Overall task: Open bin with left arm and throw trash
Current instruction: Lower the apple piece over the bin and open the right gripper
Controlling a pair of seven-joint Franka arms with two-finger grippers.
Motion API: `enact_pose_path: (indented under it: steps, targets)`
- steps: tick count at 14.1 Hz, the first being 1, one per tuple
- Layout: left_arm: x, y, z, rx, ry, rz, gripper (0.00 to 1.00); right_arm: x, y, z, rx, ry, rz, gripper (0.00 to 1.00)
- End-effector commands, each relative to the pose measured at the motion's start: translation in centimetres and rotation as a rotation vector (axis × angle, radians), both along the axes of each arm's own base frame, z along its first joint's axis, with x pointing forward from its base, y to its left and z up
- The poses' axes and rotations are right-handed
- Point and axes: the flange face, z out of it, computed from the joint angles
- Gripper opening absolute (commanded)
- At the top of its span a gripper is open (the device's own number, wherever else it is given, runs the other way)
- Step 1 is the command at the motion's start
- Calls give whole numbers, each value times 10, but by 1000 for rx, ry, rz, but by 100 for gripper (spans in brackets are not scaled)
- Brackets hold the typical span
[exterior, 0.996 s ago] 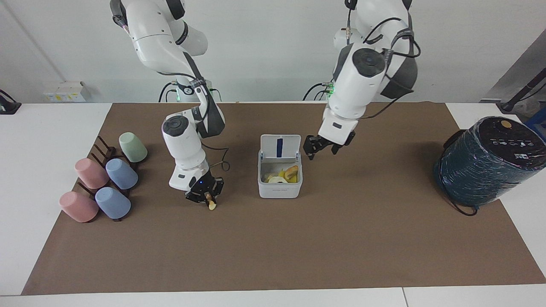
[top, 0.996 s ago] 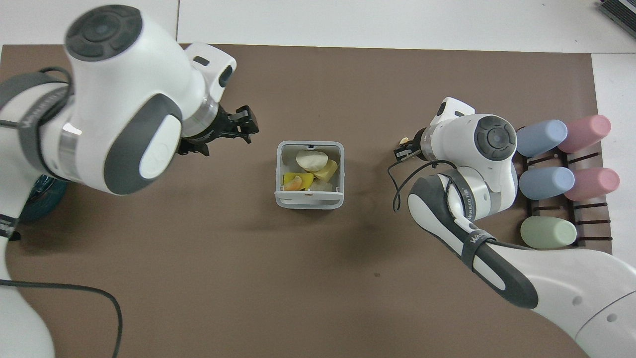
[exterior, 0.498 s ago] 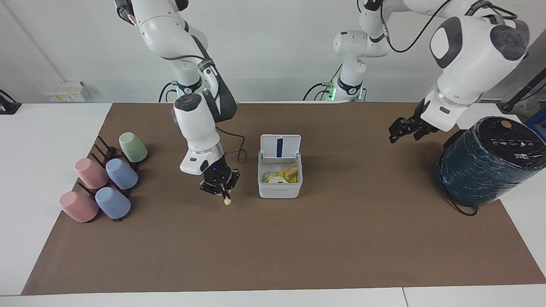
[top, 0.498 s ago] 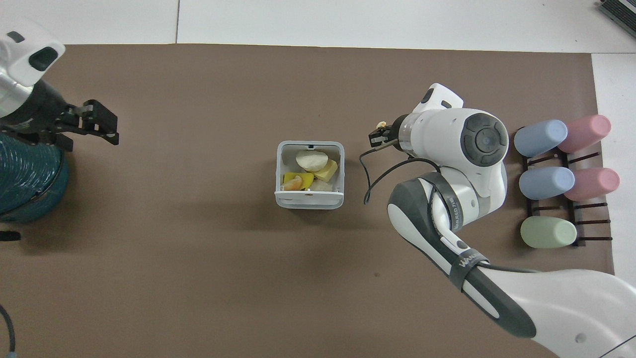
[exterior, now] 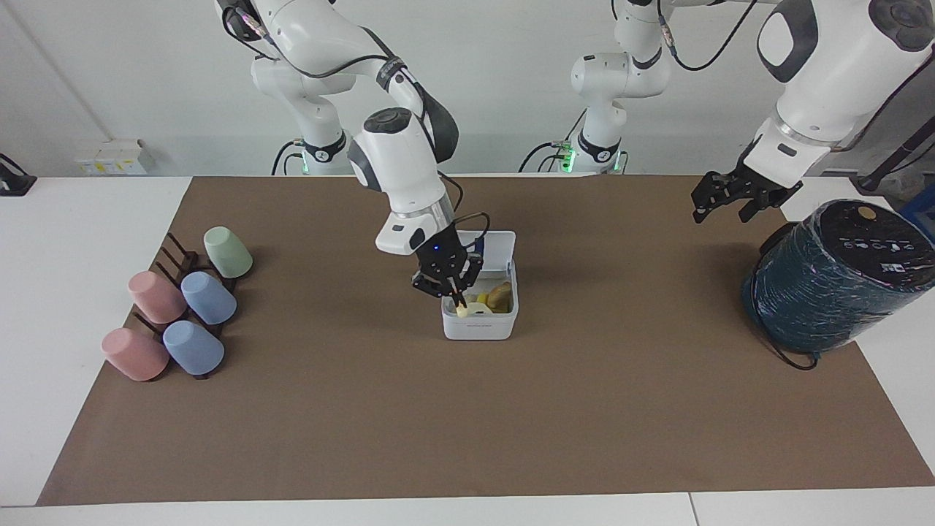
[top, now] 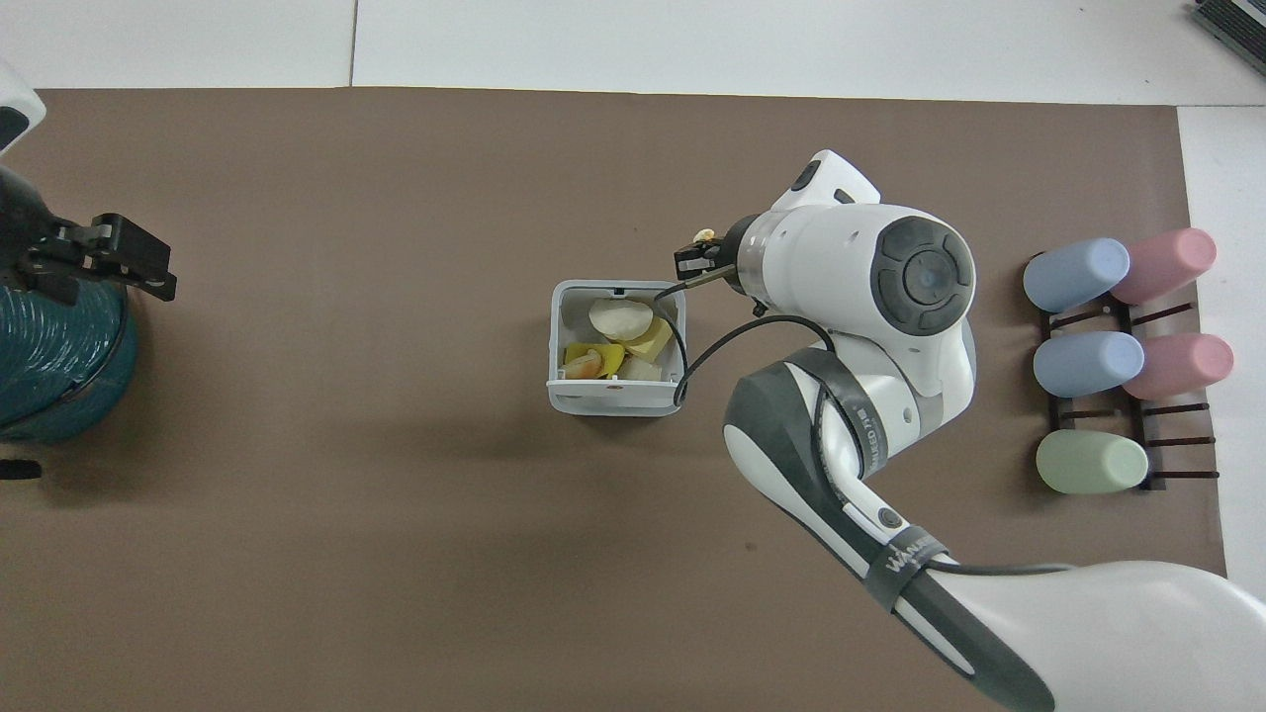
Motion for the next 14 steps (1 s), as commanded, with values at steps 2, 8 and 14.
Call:
enact_pose_path:
  steps: [2,8,14]
  targets:
    - [-13,0,-7,16,-29,-21,90,-14,16,-5,-23,66,-30,7]
    - [-12,1,-5,17,-37,-21,100,-33,22,-10,-73,118,-23,78]
    - [-11,4,-2,15,-46,-15,100,-28,14,-2,-68,106,-37,90]
